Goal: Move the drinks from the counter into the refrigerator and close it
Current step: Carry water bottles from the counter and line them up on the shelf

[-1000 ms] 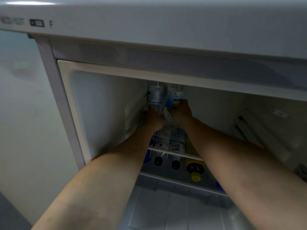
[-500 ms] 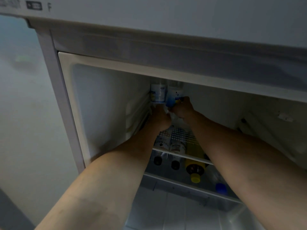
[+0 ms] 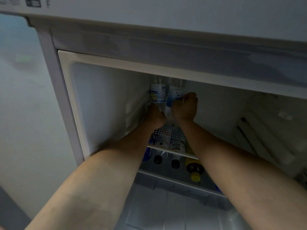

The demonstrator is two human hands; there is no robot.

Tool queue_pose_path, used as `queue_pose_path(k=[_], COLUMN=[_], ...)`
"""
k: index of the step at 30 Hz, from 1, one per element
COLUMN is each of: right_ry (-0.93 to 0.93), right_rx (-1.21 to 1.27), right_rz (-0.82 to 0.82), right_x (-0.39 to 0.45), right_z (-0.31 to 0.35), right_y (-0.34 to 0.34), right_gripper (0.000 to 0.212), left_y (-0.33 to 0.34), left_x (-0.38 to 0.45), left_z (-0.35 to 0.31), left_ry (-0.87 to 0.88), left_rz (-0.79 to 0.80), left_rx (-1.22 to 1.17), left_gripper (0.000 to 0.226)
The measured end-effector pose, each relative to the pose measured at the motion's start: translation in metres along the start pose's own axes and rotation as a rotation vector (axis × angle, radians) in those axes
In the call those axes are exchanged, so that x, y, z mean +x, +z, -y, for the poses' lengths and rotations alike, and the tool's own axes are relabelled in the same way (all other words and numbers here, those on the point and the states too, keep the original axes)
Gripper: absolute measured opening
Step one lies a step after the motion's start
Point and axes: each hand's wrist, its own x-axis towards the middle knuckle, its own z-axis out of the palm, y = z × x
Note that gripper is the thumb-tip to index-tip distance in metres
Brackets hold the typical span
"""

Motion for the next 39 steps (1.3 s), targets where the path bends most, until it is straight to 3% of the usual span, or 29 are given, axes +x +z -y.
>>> queue_pose_path(k=[3, 8, 11, 14, 18, 22, 24, 34, 36, 39], right_ry=[-0.102, 0.106, 0.118, 0.057, 0.018, -0.014, -0.02, -0.006, 0.042, 0.229], right_rx=[-0.065, -0.197, -0.307, -0.491, -0.52, -0.49, -0.471, -0.523, -0.488, -0.299], right_rz=[0.143, 0.604, 0.688, 0.765, 0.722, 0.724, 0.75, 0.798, 0.7, 0.406], right_x=[-0.01, -0.013, -0.005, -0.002, 0.0, -0.001, -0.002, -0.008, -0.006, 0.003], right_z=[0.002, -0.001, -0.003, -0.002, -0.002, 0.0, 0.001, 0.006, 0.005, -0.007], right_y=[0.001, 0.019, 0.027, 0.035, 0.042, 0.042, 0.042, 0.037, 0.032, 0.014], right_gripper=[0.022, 0.023, 0.037, 0.018, 0.023, 0.023, 0.014, 0.011, 0.015, 0.021], left_y=[-0.009, -0.011, -0.011, -0.01, -0.011, -0.013, -0.013, -0.018, -0.02, -0.019], left_x=[0.001, -0.002, -0.001, 0.004, 0.011, 0.012, 0.011, -0.002, -0.005, -0.009], left_z=[-0.004, -0.003, -0.004, -0.01, -0.015, -0.02, -0.021, -0.02, -0.02, -0.018], left_ry=[-0.009, -0.086, -0.191, -0.216, -0.241, -0.284, -0.302, -0.319, -0.327, -0.315], left_rz=[-0.015, -0.104, -0.124, -0.114, -0.098, -0.058, -0.04, -0.021, -0.042, -0.128], left_rx=[-0.105, -0.324, -0.458, -0.403, -0.421, -0.412, -0.429, -0.452, -0.445, -0.407], left_gripper=[0.046, 0.042, 0.042, 0.019, 0.021, 0.037, 0.037, 0.033, 0.03, 0.034])
